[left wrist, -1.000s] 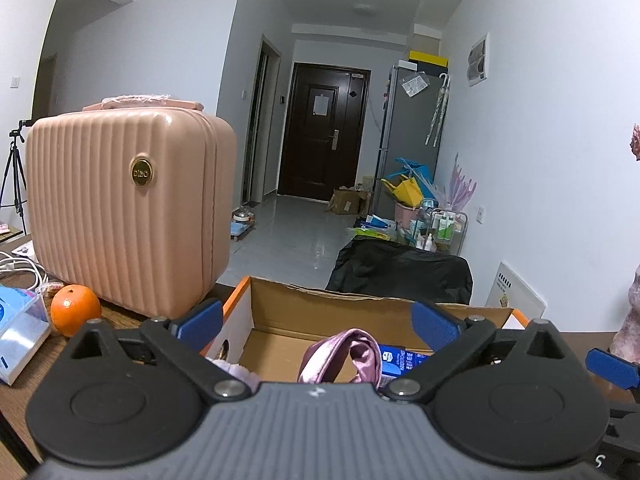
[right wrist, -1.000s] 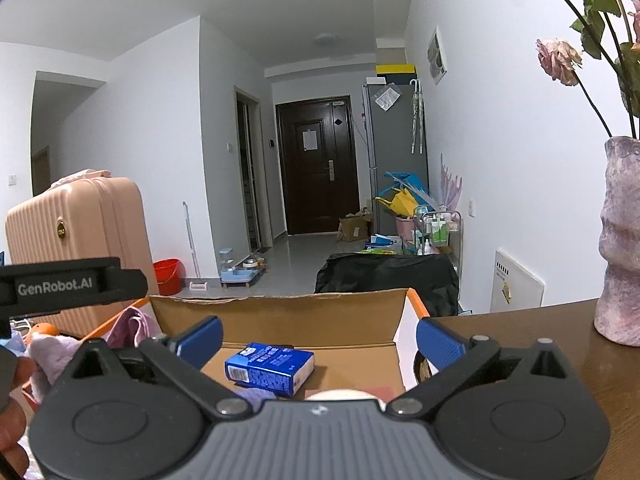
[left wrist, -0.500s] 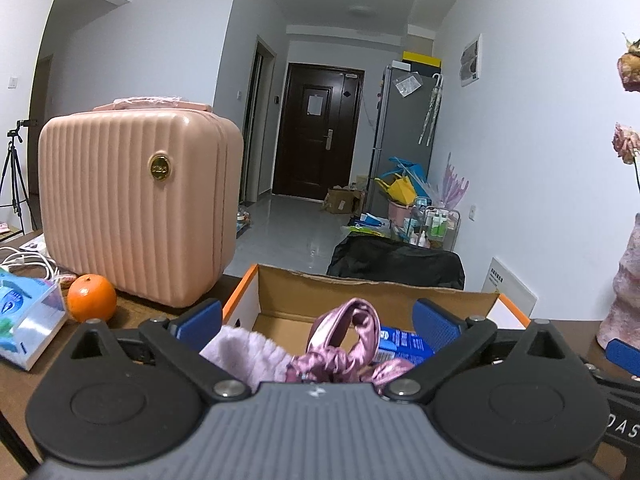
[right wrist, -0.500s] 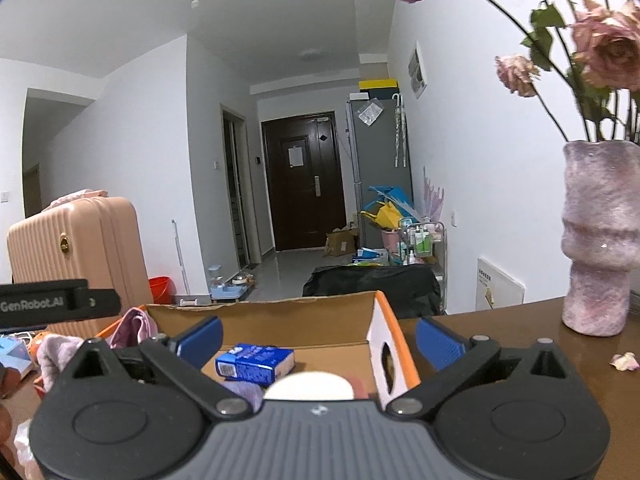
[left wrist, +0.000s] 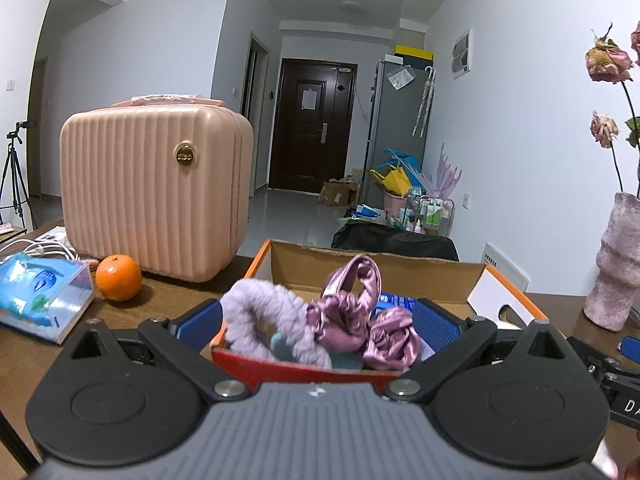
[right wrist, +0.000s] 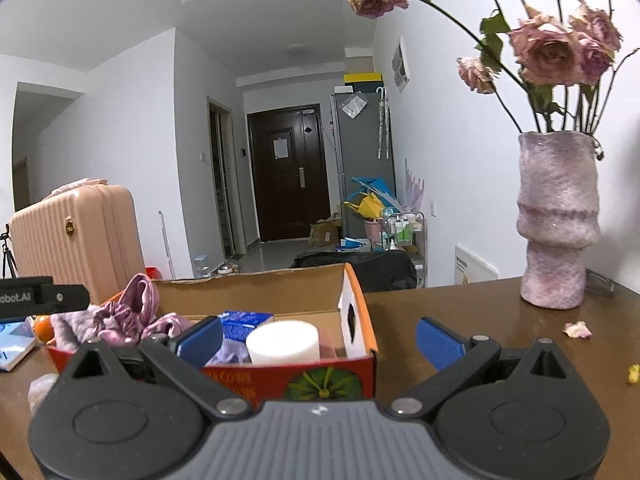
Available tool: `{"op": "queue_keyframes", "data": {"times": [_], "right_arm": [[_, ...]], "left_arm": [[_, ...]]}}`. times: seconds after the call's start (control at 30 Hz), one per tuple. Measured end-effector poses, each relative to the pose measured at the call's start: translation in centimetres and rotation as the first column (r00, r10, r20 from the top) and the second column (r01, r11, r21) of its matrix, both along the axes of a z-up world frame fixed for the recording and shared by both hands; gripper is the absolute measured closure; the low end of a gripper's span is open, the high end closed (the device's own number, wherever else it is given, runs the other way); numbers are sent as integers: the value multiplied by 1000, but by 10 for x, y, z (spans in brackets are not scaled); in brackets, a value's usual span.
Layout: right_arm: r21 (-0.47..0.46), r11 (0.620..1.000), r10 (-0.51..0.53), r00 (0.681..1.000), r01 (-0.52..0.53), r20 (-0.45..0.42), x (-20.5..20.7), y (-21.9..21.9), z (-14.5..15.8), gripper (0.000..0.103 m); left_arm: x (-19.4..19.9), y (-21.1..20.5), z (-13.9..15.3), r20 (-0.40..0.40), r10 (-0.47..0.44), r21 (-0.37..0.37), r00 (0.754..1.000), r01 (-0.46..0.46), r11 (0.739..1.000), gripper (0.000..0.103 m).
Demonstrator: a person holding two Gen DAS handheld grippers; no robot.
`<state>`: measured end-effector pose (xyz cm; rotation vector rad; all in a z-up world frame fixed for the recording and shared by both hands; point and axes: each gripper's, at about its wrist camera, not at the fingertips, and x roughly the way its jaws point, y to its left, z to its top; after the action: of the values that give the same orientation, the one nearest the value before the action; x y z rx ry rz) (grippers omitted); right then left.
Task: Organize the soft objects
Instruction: 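Move both tools back from the box toward the llama plush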
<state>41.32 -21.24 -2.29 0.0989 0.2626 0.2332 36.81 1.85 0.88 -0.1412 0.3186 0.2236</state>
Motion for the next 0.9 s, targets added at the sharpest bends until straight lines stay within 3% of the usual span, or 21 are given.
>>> {"op": "queue_keyframes", "data": {"times": [0.57,0.9], "right_arm": [[-18,999,-31,999,31,-24,-76,-19,-4,0],[-48,999,12,1000,-14,-25,-127,-16,-6,0]], "left_arm": [[-71,1,-6,-36,-32,4,999,32,999,0],[-114,6,-10,-67,-89,8,994,89,996,0]]}}
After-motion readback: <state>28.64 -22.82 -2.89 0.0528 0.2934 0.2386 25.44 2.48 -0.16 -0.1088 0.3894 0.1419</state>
